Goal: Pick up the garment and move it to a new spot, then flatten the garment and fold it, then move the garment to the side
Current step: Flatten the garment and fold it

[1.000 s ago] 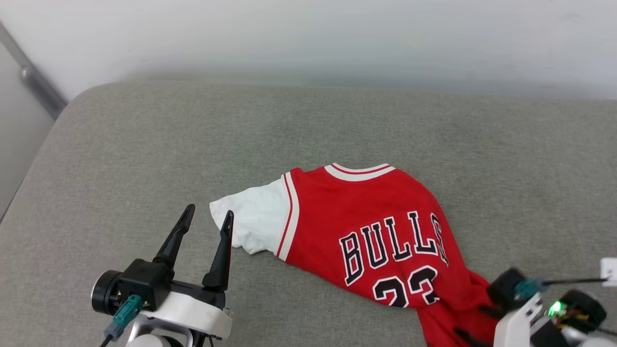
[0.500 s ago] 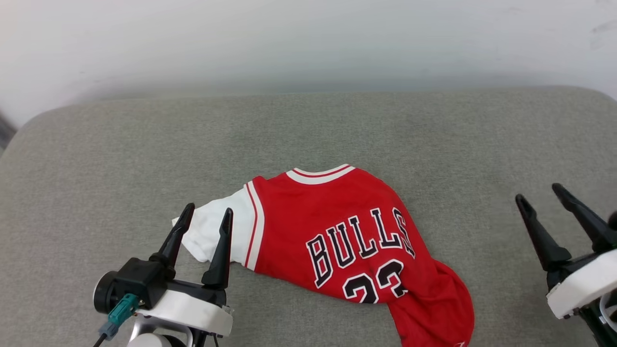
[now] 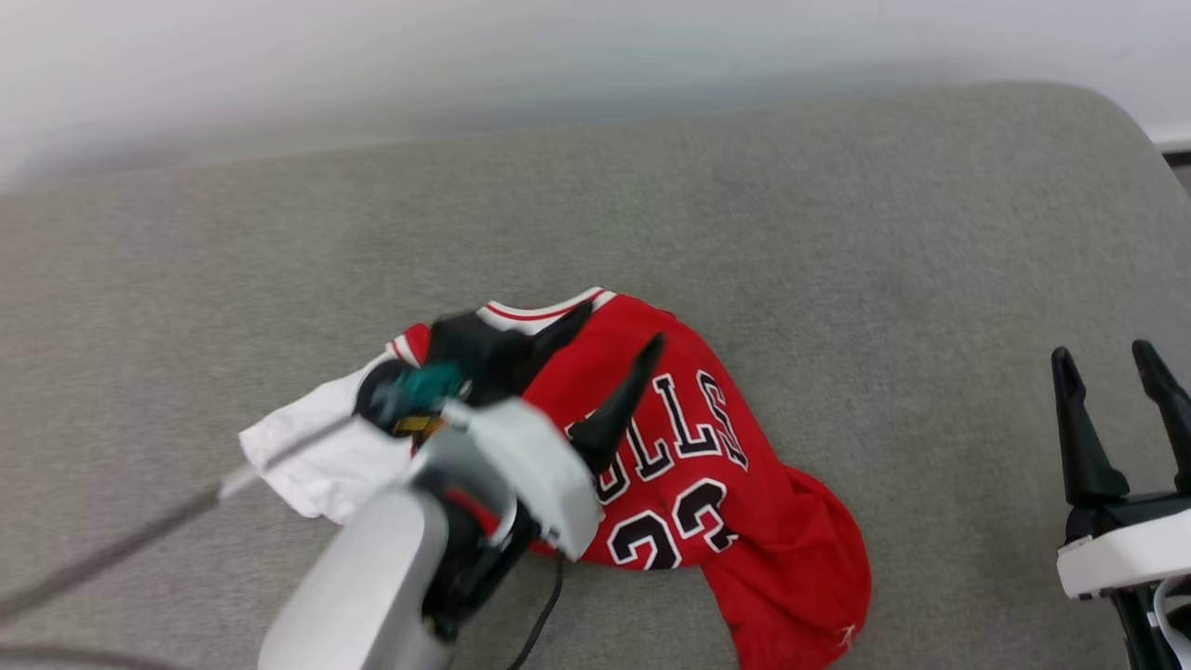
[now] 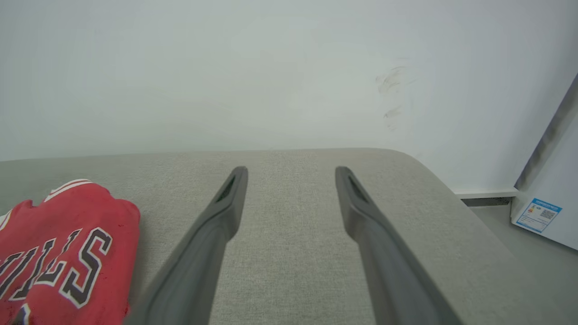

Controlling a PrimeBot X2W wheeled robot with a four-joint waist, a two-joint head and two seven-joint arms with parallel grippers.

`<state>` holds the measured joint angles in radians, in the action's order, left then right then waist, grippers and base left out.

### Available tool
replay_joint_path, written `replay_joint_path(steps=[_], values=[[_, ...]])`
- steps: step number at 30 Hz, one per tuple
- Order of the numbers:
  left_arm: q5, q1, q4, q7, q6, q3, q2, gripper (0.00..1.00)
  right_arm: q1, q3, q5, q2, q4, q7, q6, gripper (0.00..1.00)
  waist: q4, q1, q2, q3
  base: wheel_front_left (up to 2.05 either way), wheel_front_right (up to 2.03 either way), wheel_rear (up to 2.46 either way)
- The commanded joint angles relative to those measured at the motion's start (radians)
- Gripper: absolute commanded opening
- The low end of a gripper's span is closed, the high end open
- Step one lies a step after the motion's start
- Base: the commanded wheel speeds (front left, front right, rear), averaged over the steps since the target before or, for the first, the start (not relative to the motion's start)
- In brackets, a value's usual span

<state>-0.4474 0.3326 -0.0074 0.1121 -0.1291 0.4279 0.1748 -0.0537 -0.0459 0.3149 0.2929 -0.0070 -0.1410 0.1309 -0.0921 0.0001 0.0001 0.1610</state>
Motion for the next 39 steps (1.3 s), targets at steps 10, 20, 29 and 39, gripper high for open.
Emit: replay_joint_path(steps=[10,20,29,39], values=[[-0.184,0.486,0.179,0.533,-0.001,0.184,0.070,1.00,-0.074,0.001,-0.038,-0.063,0.052,-0.059,0.000,1.00,-0.124,-0.0001,-0.0001,0.170,0.00,0.00,0.00],[-0.175,0.627,0.395,0.707,-0.001,0.277,0.084,1.00,-0.119,0.048,-0.048,-0.090,0.131,-0.098,0.000,1.00,-0.175,-0.0001,-0.0001,0.228,0.00,0.00,0.00],[-0.202,0.634,0.481,0.781,-0.001,0.466,0.162,0.25,-0.147,0.099,-0.030,-0.095,0.163,-0.109,0.000,1.00,-0.190,-0.0001,-0.0001,0.244,0.00,0.00,0.00],[-0.310,0.687,0.405,0.390,-0.001,0.411,0.123,0.00,-0.132,0.099,-0.041,-0.084,0.194,-0.113,0.000,1.00,-0.173,-0.0001,-0.0001,0.177,0.00,0.00,0.00]])
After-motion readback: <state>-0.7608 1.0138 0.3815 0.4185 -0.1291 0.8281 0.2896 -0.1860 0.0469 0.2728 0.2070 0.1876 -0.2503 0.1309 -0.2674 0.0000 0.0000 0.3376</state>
